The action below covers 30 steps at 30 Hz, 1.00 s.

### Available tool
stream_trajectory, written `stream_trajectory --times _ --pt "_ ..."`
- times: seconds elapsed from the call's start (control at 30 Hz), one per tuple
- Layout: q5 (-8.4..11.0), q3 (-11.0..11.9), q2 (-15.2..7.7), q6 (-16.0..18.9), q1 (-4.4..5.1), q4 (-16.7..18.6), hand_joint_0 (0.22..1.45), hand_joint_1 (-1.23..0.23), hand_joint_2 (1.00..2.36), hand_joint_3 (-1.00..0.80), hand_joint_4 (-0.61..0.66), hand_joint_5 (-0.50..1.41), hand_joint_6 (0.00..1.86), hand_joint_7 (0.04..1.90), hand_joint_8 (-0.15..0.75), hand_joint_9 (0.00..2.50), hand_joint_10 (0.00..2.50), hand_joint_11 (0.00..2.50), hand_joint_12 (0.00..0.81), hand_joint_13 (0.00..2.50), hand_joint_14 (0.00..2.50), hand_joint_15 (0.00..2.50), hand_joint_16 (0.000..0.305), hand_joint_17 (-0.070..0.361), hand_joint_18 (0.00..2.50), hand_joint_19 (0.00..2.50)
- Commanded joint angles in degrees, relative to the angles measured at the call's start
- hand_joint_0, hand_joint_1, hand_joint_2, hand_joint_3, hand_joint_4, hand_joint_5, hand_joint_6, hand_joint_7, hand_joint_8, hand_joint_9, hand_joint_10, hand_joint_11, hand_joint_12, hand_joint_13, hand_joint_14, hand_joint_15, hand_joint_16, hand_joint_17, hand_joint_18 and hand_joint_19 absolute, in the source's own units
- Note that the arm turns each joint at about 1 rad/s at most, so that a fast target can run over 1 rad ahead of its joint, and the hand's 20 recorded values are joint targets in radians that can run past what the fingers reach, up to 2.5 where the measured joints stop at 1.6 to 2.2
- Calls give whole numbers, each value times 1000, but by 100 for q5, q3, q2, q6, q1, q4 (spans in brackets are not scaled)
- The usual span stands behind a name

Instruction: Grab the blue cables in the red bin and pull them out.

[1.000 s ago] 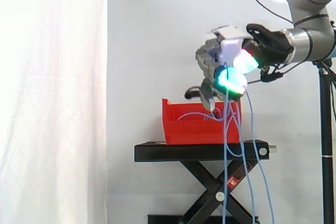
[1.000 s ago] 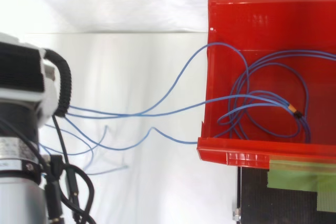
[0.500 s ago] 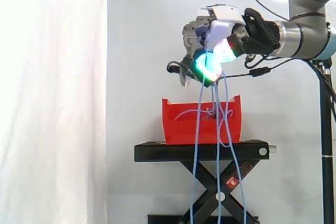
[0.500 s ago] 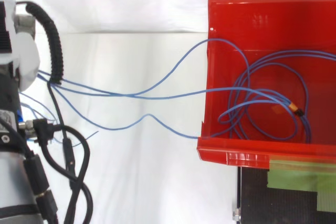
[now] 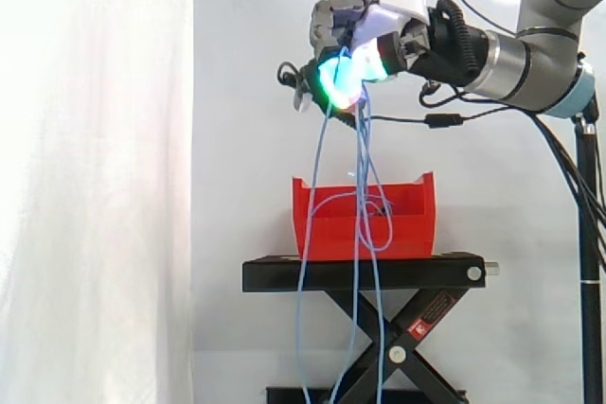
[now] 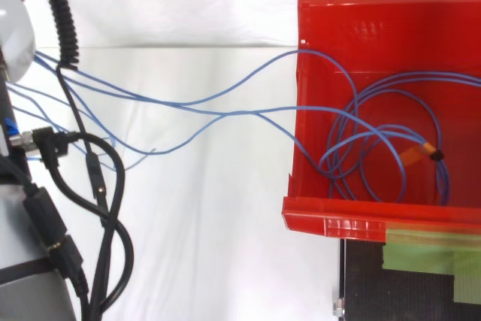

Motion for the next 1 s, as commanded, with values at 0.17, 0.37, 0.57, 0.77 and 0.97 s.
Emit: stream_trajectory --times 0.17,0.37,0.57,0.77,0.97 --pt "-576 -78 -7 -1013 -9 585 944 -882 1000 -1000 57 424 1293 405 182 1032 1011 1576 279 1360 9 1574 44 99 780 689" --pt "-884 -96 -7 -1505 -26 787 946 -882 1000 -1000 55 425 1292 407 182 1030 1006 1590 283 1362 9 1569 44 99 779 688" --pt "-1200 -113 -7 -1865 -44 1033 947 -883 1000 -1000 52 428 1291 402 187 1032 1006 1576 279 1363 10 1573 44 99 780 689" --pt "-1191 -298 2 -1821 -53 1147 949 -883 1000 -1000 47 430 1287 406 188 1033 1009 1576 287 1358 10 1570 44 99 781 687" --pt "-1086 -298 2 -1426 -44 1253 953 -882 1000 -1000 44 431 1286 407 184 1034 1037 1566 279 1363 10 1560 44 98 784 669"
